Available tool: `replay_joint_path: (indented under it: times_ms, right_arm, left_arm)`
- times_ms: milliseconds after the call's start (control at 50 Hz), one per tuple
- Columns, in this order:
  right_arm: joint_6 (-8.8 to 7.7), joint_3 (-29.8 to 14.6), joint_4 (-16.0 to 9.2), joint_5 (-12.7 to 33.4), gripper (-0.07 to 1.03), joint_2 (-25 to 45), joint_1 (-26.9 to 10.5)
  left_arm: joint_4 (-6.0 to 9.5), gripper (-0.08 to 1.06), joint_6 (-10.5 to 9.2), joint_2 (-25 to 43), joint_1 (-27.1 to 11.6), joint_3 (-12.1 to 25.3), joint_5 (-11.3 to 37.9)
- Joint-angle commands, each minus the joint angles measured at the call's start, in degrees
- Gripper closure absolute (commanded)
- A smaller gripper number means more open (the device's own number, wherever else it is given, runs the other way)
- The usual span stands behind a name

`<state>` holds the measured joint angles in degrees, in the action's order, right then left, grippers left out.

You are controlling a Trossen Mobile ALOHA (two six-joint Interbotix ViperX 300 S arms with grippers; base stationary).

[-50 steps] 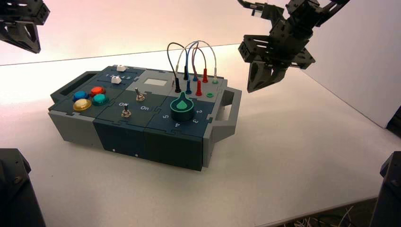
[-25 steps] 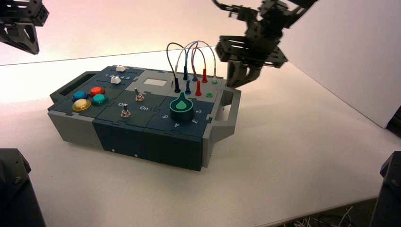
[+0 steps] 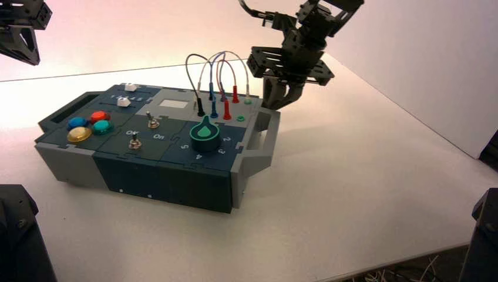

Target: Move the box to the left.

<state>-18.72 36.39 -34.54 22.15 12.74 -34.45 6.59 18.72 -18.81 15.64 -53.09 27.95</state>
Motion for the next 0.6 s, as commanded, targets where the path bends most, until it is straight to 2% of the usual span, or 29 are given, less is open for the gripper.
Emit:
replay_joint_path:
  times_ms: [20,120,160,220,340,600]
  right_arm:
    - [-0.18,-4.66,-1.05,0.70,0.98,-0.09,-3.60]
    - [-0.18,-6.59,-0.97,1.49,0.98,0.70,-4.66]
    - [-0.18,-9.49,-1.23,2.81,0.98,2.46,-6.15]
    - [-0.18,-10.55,-1.67,3.43,0.98,3.34,-6.50]
    - [-0.18,-11.25,-2.55,3.78,0.98,4.57,-6.68]
    - [-0.18,-12.04,-2.81,3.87,0.98,5.01,-6.68]
  left_arm:
    - [0.18,1.01,0.00,-1.41,0.35,0.44,-0.35]
    - [0.18,1.01,-0.09,-1.67,0.44,0.35,-0.26]
    - [0.18,1.01,-0.09,-2.11,0.62,0.18,-0.26]
    - [0.18,1.01,0.00,-2.29,0.70,0.09,-0.26]
    - [0.18,1.01,-0.09,-2.81,1.23,-0.62,-0.18]
    - [0.26,1.01,-0.09,-2.99,1.58,-0.70,-0.18]
